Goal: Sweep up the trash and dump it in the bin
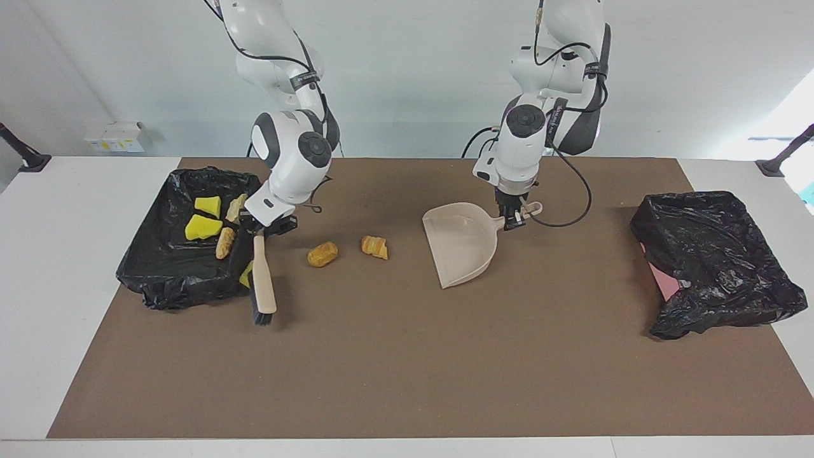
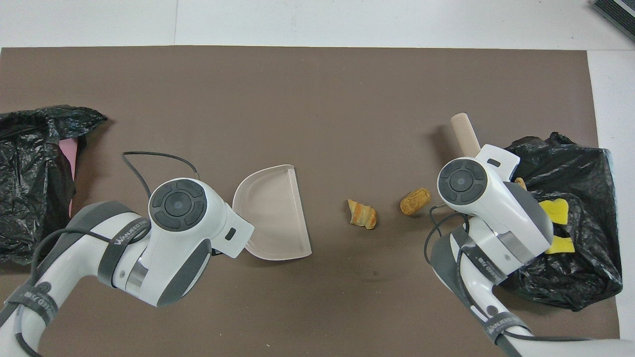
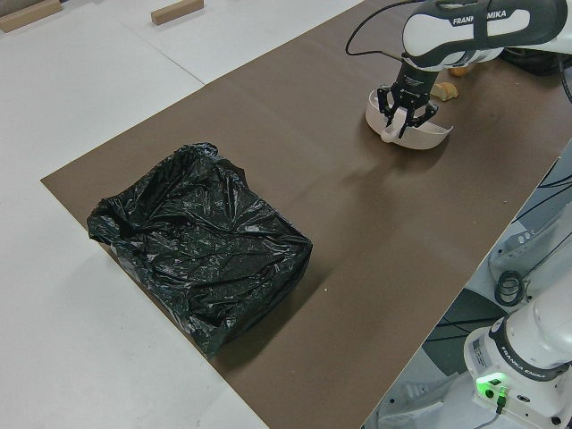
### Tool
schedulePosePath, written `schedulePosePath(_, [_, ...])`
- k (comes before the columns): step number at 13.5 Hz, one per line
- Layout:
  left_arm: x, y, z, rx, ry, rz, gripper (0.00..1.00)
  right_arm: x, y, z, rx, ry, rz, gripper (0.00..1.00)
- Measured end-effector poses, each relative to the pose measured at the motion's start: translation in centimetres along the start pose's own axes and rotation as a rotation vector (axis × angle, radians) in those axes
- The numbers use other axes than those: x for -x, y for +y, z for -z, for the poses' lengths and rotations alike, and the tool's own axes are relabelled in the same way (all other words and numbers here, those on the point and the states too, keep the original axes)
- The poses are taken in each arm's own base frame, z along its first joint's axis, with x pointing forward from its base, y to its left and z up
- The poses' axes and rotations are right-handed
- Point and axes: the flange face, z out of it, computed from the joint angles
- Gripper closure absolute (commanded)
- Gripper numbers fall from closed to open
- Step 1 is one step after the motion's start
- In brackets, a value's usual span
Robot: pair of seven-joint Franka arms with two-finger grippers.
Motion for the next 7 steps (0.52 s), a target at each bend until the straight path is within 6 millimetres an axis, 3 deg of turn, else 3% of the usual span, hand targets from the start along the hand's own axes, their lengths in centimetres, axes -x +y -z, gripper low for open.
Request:
schedulePosePath(4, [-0.2, 0.1, 0.1, -0.003, 0.002, 0.004, 1.00, 0.2, -1.3, -1.2, -0.067, -0.070, -0.044, 1.00])
schedulePosePath(7, [-0.1, 0.2, 0.0, -0.003, 0.002, 0.006, 1.00, 1.1, -3.9, -0.2, -0.200, -0.157, -0.080, 1.00])
